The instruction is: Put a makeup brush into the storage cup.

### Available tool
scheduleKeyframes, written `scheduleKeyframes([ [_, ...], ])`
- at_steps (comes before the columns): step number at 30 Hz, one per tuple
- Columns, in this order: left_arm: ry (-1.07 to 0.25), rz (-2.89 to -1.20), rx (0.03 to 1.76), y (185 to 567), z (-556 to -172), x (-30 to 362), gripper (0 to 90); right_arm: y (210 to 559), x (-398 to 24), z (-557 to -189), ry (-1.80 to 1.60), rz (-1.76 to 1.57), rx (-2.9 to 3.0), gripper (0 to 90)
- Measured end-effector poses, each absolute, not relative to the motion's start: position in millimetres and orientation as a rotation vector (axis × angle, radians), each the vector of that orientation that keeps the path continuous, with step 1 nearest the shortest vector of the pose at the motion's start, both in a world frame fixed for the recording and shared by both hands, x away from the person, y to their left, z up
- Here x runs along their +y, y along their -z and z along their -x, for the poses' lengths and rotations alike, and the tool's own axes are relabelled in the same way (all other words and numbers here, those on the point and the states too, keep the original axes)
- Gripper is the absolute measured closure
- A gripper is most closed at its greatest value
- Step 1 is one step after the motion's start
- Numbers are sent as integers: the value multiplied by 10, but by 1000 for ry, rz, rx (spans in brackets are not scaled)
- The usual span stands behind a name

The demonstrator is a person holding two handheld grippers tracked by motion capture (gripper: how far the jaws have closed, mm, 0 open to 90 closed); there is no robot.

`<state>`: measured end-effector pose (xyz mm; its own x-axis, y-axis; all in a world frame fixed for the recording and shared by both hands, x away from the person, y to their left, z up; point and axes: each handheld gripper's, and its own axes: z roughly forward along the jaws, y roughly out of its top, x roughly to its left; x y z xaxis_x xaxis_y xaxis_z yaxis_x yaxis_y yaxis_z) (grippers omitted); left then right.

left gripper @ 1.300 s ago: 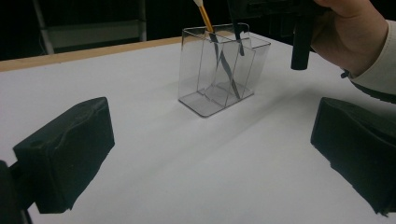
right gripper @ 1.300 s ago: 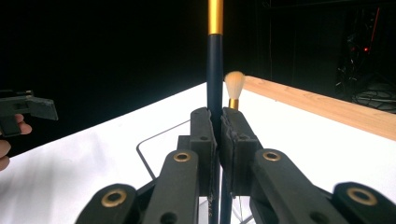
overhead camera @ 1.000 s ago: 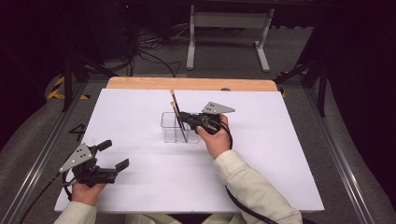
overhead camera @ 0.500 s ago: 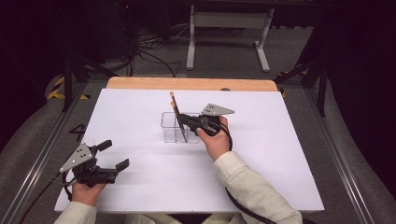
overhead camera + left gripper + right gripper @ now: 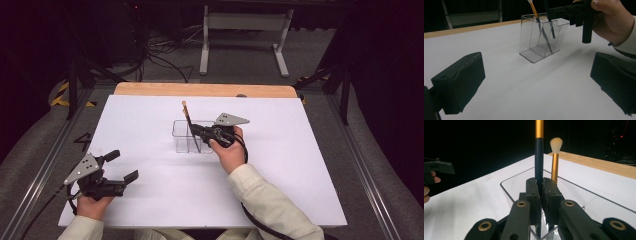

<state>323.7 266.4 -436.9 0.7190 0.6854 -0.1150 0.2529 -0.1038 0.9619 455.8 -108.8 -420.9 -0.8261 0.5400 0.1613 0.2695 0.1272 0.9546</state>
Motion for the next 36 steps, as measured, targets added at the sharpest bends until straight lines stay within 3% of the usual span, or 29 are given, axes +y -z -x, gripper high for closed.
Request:
scheduleKeyframes([
  [6, -431, -1678, 762, 4370, -3238, 2664, 2, 4203, -1096, -4533, -1758, -802, 2191, 829],
  [11, -430, -1679, 762, 4371, -3239, 2664, 2, 4148, -1122, -4498, -1808, -793, 2128, 454],
  [16, -430, -1679, 761, 4367, -3236, 2666, 2, 4049, -1194, -4452, -1857, -760, 2063, 297],
  [36, -432, -1674, 767, 4363, -3235, 2657, 2, 3536, -1725, -4067, -1789, -613, 2038, 180],
])
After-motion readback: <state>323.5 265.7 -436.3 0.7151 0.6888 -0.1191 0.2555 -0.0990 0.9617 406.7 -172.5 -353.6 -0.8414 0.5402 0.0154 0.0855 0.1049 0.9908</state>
